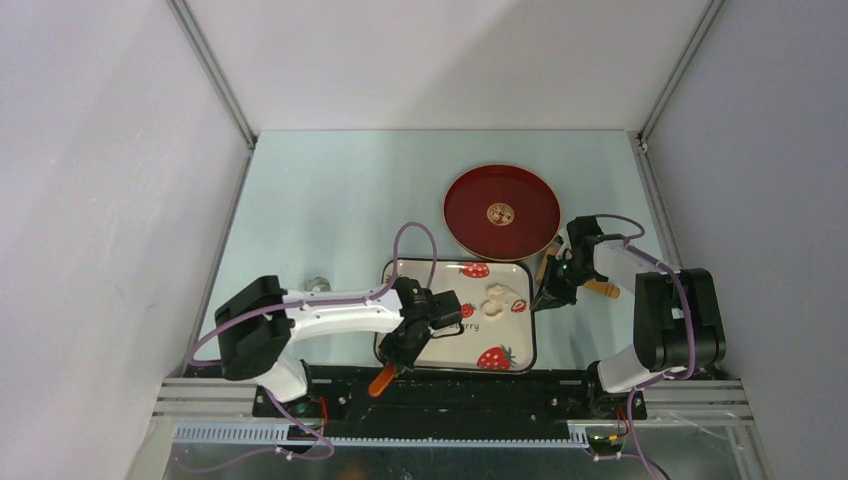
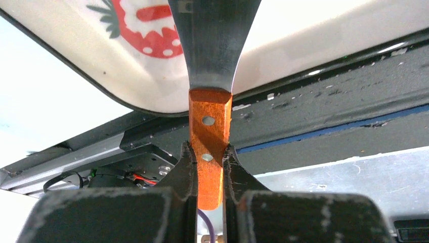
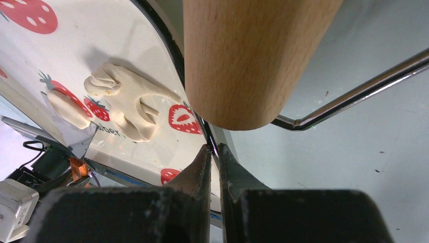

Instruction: Roll out the dumpling wrappers from the dough

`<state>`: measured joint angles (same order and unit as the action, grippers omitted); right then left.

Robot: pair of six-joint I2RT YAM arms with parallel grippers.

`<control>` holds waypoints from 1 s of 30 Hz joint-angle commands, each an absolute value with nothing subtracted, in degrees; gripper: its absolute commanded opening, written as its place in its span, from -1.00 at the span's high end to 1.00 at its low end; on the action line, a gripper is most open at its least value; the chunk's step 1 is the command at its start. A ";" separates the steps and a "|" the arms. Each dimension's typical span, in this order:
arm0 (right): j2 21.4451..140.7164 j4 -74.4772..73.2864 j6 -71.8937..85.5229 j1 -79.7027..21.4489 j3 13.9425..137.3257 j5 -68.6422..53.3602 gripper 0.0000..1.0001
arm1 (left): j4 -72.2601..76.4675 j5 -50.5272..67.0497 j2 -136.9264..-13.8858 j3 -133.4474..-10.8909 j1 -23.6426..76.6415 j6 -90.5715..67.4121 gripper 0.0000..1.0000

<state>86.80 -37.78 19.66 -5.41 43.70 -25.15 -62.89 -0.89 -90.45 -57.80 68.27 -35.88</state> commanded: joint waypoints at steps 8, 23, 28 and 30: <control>88.00 -36.92 19.64 -6.54 43.66 -27.06 1.00 | -56.79 -3.14 -92.86 -60.95 67.15 -33.85 1.00; 88.05 -36.91 19.68 -6.52 43.64 -27.24 1.00 | -55.96 -4.51 -94.41 -61.94 66.36 -33.13 1.00; 88.02 -37.02 19.68 -6.51 43.66 -27.34 1.00 | -55.91 -5.94 -95.41 -63.37 65.97 -32.79 1.00; 87.93 -37.00 19.69 -6.50 43.66 -27.41 1.00 | -55.90 -7.11 -95.27 -63.75 65.92 -33.11 1.00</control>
<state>87.11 -37.78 19.62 -5.54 43.70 -25.96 -58.08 -3.75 -95.29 -61.32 66.43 -34.15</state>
